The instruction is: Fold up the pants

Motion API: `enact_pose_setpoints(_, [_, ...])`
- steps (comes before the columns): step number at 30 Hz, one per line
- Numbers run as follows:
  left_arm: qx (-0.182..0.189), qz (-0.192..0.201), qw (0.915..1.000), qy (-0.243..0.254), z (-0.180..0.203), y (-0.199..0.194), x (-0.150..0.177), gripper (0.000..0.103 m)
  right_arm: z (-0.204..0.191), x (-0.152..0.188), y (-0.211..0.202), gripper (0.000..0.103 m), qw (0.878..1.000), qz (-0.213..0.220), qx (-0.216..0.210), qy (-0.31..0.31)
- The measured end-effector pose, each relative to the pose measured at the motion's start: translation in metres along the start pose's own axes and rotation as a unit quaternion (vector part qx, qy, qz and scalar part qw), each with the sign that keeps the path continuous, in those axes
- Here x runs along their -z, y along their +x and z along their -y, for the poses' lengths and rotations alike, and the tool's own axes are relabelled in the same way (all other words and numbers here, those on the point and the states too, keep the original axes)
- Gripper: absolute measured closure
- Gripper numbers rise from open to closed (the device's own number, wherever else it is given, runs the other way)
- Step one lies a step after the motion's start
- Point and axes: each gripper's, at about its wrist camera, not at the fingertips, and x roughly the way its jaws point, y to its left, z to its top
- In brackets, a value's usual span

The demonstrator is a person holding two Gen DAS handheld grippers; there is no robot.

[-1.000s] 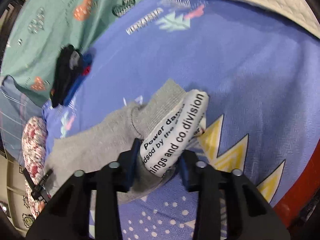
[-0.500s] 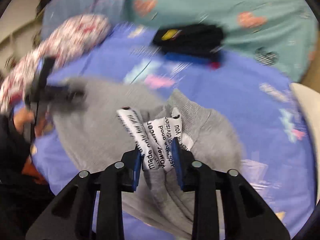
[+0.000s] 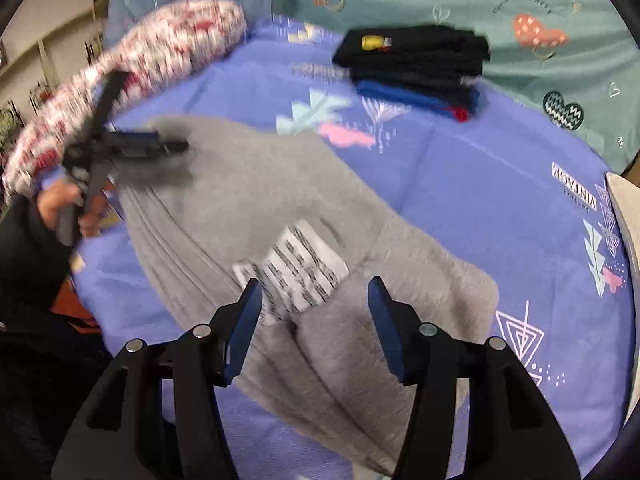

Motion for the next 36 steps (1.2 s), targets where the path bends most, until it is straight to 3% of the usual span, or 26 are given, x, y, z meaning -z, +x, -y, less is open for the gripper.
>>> enact_pose_setpoints(1, [0.0, 0.0, 1.0, 0.001, 0.0, 0.0, 0.0, 0.002, -0.001, 0.001, 0.011, 0.049, 1.0, -0.021, 0.012, -0.006])
enact_pose_setpoints(3, [0.0, 0.0, 1.0, 0.001, 0.0, 0.0, 0.0, 0.002, 0.001, 0.003, 0.018, 0.064, 0.999, -0.031, 0.019, 0.002])
enact_pose_setpoints(5, [0.0, 0.0, 1.0, 0.001, 0.0, 0.001, 0.0, 0.002, 0.004, 0.001, 0.007, 0.081, 1.0, -0.014, 0.014, 0.008])
enact_pose_setpoints(7, [0.0, -0.001, 1.0, 0.001, 0.0, 0.001, 0.0, 0.002, 0.011, -0.007, -0.013, 0.086, 0.999, 0.023, 0.007, 0.025])
enact_pose_setpoints(12, [0.002, 0.001, 1.0, -0.001, 0.0, 0.001, 0.0, 0.002, 0.012, -0.019, -0.04, 0.086, 0.996, 0.064, -0.034, 0.044])
enact_pose_setpoints(18, [0.001, 0.001, 1.0, -0.001, -0.001, 0.001, 0.0, 0.002, -0.026, -0.009, 0.008, 0.086, 0.999, 0.007, -0.054, 0.005])
enact_pose_setpoints(22, [0.0, 0.001, 1.0, 0.0, -0.001, 0.001, 0.0, 0.002, -0.024, -0.003, 0.015, 0.085, 0.998, 0.01, -0.06, 0.019])
enact_pose_setpoints(25, [0.0, 0.001, 1.0, 0.0, 0.0, 0.001, 0.0, 0.002, -0.023, -0.004, 0.015, 0.073, 0.997, 0.006, -0.077, 0.022])
enact_pose_setpoints(27, [0.001, 0.002, 1.0, 0.0, 0.0, 0.001, 0.0, 0.002, -0.029, -0.003, 0.014, 0.052, 0.997, 0.008, -0.082, 0.011])
enact_pose_setpoints(31, [0.0, 0.002, 1.0, 0.001, -0.001, 0.001, 0.0, 0.002, -0.039, -0.001, 0.018, 0.048, 0.998, 0.0, -0.053, -0.016])
enact_pose_setpoints(36, [0.001, 0.003, 1.0, 0.0, -0.001, 0.0, 0.001, 0.002, -0.045, 0.0, 0.032, 0.048, 0.999, -0.02, 0.012, -0.048])
